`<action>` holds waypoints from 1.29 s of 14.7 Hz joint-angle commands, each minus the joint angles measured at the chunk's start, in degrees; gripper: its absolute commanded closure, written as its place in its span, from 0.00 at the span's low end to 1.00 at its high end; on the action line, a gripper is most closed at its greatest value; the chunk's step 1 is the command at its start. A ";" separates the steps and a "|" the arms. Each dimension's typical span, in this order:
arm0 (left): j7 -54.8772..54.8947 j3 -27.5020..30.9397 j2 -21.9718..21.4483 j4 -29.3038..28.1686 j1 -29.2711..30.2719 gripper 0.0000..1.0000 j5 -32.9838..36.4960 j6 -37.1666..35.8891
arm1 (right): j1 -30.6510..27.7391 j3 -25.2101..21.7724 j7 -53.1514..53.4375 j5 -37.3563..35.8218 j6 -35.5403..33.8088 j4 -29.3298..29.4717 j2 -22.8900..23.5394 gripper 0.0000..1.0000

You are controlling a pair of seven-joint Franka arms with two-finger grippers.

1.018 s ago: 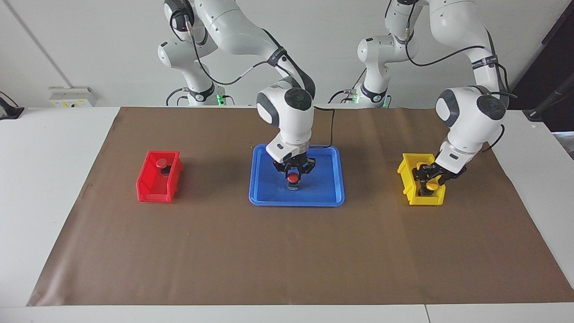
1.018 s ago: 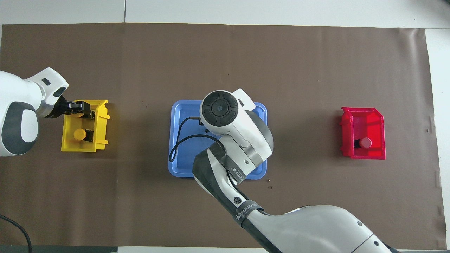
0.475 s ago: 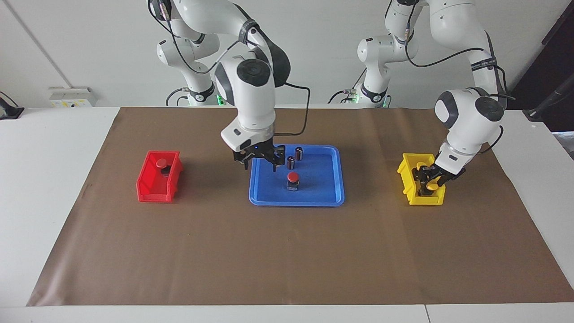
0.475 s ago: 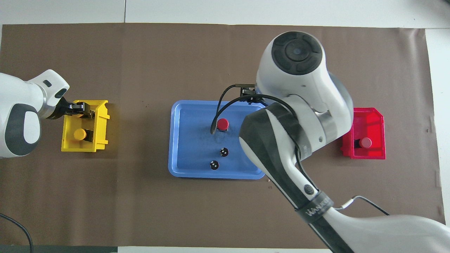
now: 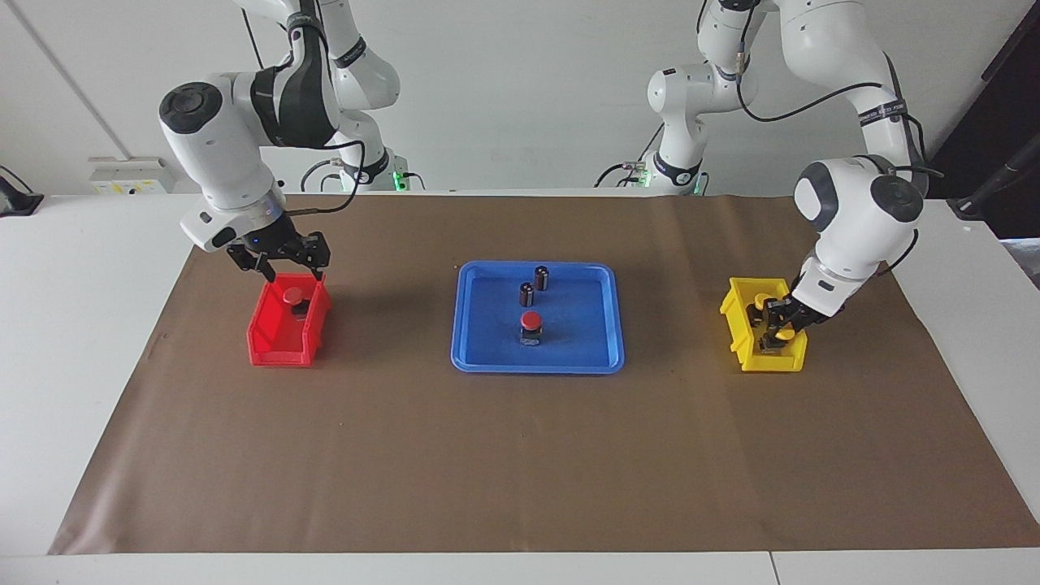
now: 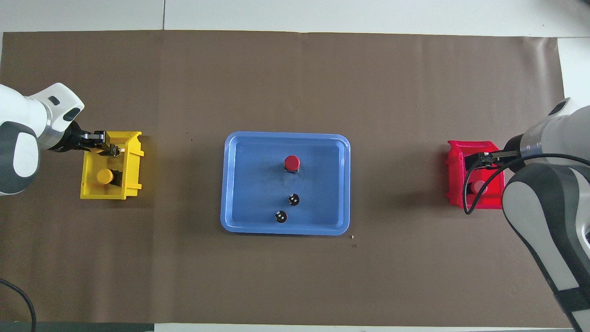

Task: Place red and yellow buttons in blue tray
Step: 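Release the red button in the tray and withdraw the right gripper, then carry a yellow button with the left gripper into the tray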

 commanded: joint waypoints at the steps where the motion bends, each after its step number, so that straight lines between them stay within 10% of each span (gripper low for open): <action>1: -1.91 -0.05 0.54 12.49 -3.11 0.99 1.47 -13.92 | -1.24 1.02 -0.24 1.17 2.57 -3.36 -0.62 0.28; 11: -40.73 -0.23 2.46 4.27 -32.99 0.99 -2.04 4.65 | -4.84 0.93 -3.47 -2.07 7.49 -7.58 0.79 0.32; 19: -45.86 -0.14 10.64 4.52 -36.97 0.95 -1.95 12.59 | -6.07 0.93 -5.87 -2.08 11.62 -11.53 0.61 0.35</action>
